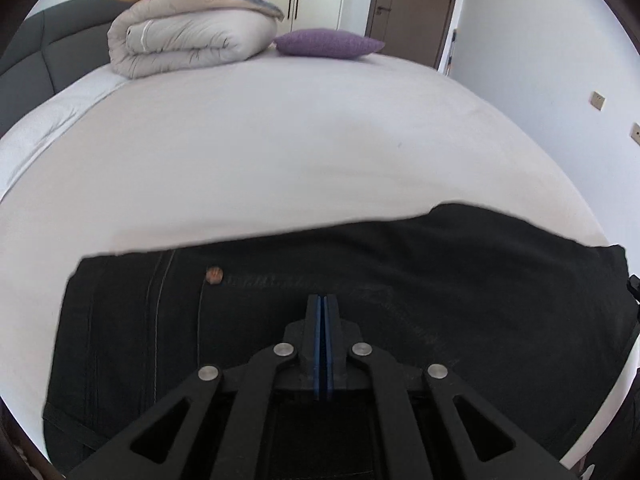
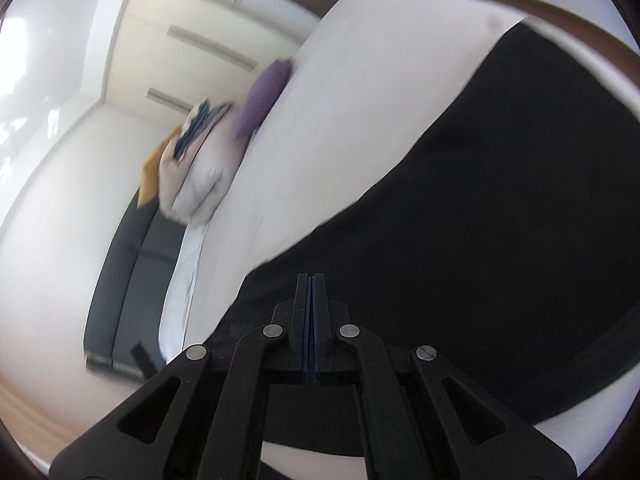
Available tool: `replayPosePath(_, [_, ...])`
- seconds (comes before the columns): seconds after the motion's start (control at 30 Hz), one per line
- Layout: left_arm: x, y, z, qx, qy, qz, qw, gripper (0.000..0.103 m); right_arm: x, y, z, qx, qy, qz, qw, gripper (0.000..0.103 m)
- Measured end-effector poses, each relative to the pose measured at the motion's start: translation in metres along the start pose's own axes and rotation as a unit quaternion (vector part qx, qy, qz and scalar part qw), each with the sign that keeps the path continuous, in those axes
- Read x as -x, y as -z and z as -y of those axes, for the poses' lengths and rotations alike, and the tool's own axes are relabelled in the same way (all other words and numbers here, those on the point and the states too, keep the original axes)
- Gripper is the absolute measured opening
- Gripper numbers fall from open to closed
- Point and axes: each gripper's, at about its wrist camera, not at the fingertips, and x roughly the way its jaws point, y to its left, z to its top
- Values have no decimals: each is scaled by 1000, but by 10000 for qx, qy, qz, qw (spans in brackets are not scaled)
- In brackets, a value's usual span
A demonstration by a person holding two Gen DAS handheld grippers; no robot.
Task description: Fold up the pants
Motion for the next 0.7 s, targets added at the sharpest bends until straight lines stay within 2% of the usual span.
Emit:
replayPosePath(0.03, [-10,11,-10,55,25,-62,10000,5,-20,11,-6,32,-22,-241,9997,0])
replayPosePath(0.07, [-10,20,-22,267,330,141,9990,5,-36,20,-2,-25,20,-482,9988,0])
replayPosePath(0.1, [-17,17,-28,466,500,186,9975,5,-45,30,9,-153,80,-634,9978,0])
replayPosePath(0.17, [-15,20,-38,741,617,173,9952,5,-43,47,33,-380,92,-558,9977,0])
replayPosePath(0.2, [-16,22,-40,721,633,166,9952,5,-36,46,44,-479,-111,-356,9982,0])
replayPosePath(0.23, [-16,24,-39,705,638,170,9953,5,-27,37,62,-524,-131,-139,9984,0])
replayPosePath(0.37, [-16,22,-37,703,615,192,9954,5,28,-18,125,-892,210,834,9923,0])
replayPosePath(0.4, [-17,20,-36,696,604,189,9956,5,43,-28,132,-905,419,1055,9894,0])
replayPosePath(0.43, [-17,18,-33,696,598,186,9956,5,64,-39,145,-941,639,1259,9855,0])
replayPosePath(0.5, [-17,19,-32,695,587,178,9957,5,96,-50,163,-1186,725,1658,9763,0])
replayPosePath(0.57, [-16,15,-34,744,585,145,9954,5,128,-55,173,-1394,1330,2043,9598,0])
replayPosePath(0.6, [-14,11,-36,772,559,118,9954,5,145,-56,177,-1462,1600,2199,9511,6])
replayPosePath(0.63, [-10,9,-33,767,446,91,9960,5,157,-55,180,-1537,1565,2303,9481,6])
replayPosePath(0.7, [4,6,-19,612,308,161,9975,3,175,-52,177,-1543,1279,2363,9508,6])
